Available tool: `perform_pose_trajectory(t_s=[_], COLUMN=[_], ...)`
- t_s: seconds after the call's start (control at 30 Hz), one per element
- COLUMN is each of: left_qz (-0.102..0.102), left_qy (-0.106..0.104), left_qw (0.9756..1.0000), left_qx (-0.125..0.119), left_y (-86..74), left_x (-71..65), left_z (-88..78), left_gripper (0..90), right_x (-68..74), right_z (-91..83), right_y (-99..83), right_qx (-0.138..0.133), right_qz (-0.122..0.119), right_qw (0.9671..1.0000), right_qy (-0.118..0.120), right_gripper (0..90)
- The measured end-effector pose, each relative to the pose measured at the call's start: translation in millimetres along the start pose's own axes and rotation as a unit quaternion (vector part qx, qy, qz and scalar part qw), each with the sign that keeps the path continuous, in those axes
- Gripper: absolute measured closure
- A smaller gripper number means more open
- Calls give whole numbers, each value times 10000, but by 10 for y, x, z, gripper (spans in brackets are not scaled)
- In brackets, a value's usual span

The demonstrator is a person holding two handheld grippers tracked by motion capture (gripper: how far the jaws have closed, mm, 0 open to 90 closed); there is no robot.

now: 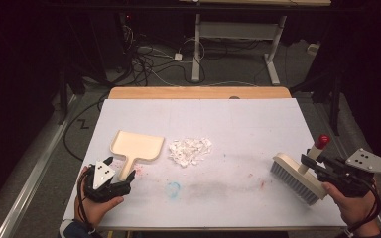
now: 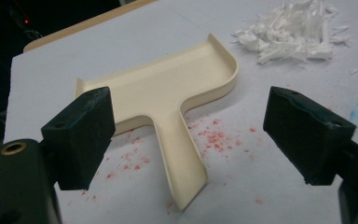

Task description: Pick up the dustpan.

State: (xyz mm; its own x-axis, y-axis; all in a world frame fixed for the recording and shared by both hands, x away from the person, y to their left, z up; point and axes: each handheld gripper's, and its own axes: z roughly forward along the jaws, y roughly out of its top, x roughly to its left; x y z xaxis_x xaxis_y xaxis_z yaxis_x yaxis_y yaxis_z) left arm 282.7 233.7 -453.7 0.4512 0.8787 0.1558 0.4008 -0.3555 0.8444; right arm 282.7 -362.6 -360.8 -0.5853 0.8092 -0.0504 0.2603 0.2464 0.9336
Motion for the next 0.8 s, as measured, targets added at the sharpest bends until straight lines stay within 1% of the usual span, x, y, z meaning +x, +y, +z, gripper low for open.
perform_pose_trajectory(t_s=[0.03,0.17,0.2,0.27,0.3,0.33,0.4,0.43,0.47,0.5,0.53,0.57,0.6,0.63,0.67,0.7,0.77,0.8], left_qz=[49,84,74,-20,-20,-138,-308,-308,-443,-517,-589,-589,-980,-1090,-1131,-1131,-1142,-1198], left_qy=[-50,-39,39,25,25,87,105,105,117,92,186,186,-46,-79,-44,-44,-127,-253], left_qw=[10000,9999,9996,9992,9992,9988,9982,9982,9973,9959,9943,9943,9911,9900,9890,9890,9882,9861], left_qx=[68,145,251,396,396,468,504,504,568,743,867,867,903,894,954,954,1016,1125], left_y=[-8,-18,-32,-49,-49,-77,-87,-87,-88,-95,-96,-96,-121,-128,-126,-126,-122,-110], left_x=[-22,-42,-37,-9,-9,43,107,107,140,174,189,189,263,278,283,283,273,268], left_z=[19,31,35,41,41,29,13,13,16,22,25,25,5,-4,6,6,62,182], left_gripper=[154,154,155,161,162,162,163,164,167,160,160,168,166,162,163,166,164,167], right_x=[2,11,12,17,19,23,30,30,33,36,38,39,41,41,38,35,32,33], right_z=[3,17,21,24,25,27,26,26,28,30,31,33,36,38,43,49,62,68], right_y=[1,12,16,23,25,28,34,34,41,45,49,52,55,56,56,55,49,45], right_qx=[0,0,-20,-24,-28,-35,-39,-39,-32,-44,-51,-52,-50,-54,-47,-43,-15,8], right_qz=[-7,-36,-50,-49,-45,-39,-60,-60,-98,-92,-98,-101,-90,-86,-94,-96,-84,-101], right_qw=[10000,10000,10000,10000,10000,10000,10000,10000,9999,9999,9999,9999,9999,9999,9999,9999,9999,9999], right_qy=[9,26,29,38,41,41,40,40,53,48,49,58,60,60,69,88,114,123], right_gripper=[705,705,705,705,705,705,705,705,705,705,705,705,705,705,705,705,705,705])
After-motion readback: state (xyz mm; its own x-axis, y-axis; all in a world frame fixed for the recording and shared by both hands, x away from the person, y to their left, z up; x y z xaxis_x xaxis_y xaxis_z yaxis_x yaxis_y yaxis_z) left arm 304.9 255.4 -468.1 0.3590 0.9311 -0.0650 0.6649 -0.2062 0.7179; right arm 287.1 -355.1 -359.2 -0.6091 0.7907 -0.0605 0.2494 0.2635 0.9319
